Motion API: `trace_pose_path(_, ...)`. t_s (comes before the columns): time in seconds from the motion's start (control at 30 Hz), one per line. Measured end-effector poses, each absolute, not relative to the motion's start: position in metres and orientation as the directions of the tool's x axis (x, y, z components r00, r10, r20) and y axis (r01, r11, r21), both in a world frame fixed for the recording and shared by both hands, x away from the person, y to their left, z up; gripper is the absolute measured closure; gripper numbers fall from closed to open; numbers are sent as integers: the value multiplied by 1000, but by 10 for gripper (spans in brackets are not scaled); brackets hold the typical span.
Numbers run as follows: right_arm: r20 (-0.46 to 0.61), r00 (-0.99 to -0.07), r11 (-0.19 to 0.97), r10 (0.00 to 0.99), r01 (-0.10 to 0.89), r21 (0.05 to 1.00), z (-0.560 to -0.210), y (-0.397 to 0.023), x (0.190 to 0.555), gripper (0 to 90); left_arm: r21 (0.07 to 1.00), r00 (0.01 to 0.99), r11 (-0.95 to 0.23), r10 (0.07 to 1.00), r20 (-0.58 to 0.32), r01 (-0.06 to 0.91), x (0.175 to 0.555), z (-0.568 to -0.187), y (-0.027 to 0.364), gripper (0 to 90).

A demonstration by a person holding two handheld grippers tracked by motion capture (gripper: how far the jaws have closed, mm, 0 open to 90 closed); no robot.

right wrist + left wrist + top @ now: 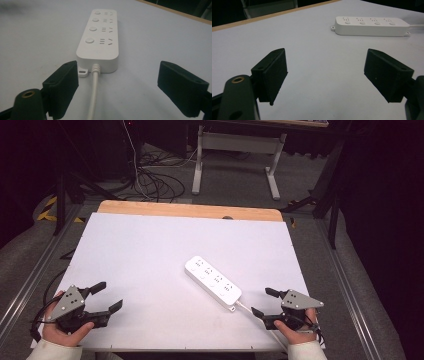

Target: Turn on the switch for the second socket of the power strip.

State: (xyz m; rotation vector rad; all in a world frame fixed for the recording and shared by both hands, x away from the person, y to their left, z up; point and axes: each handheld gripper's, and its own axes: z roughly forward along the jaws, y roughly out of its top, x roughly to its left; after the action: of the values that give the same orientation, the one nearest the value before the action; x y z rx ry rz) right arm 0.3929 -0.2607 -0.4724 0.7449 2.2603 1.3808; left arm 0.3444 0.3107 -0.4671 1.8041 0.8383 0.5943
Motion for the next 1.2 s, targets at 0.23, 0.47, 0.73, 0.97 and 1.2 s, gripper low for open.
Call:
trace_pose_path(0.23,-50,-780,374,624,242,895,-472,-262,393,172,930,639,-252,769,25,266,344,-467,309,185)
trace_pose_path(0.47,-46,-776,369,629,246,896,-470,-262,393,172,930,641,-233,768,-3,284,344,-467,309,193)
trace_pose_path(0.73,-44,-773,370,633,252,894,-460,-260,394,172,921,643,-242,766,-11,304,344,-466,309,196)
trace_pose_path(0.97,-68,-783,389,619,230,892,-445,-255,398,175,921,639,-243,769,-8,304,344,-467,309,194)
trace_pose_path(1.2,-52,-795,411,604,254,876,-436,-242,409,178,924,644,-238,765,-12,300,344,-467,308,194)
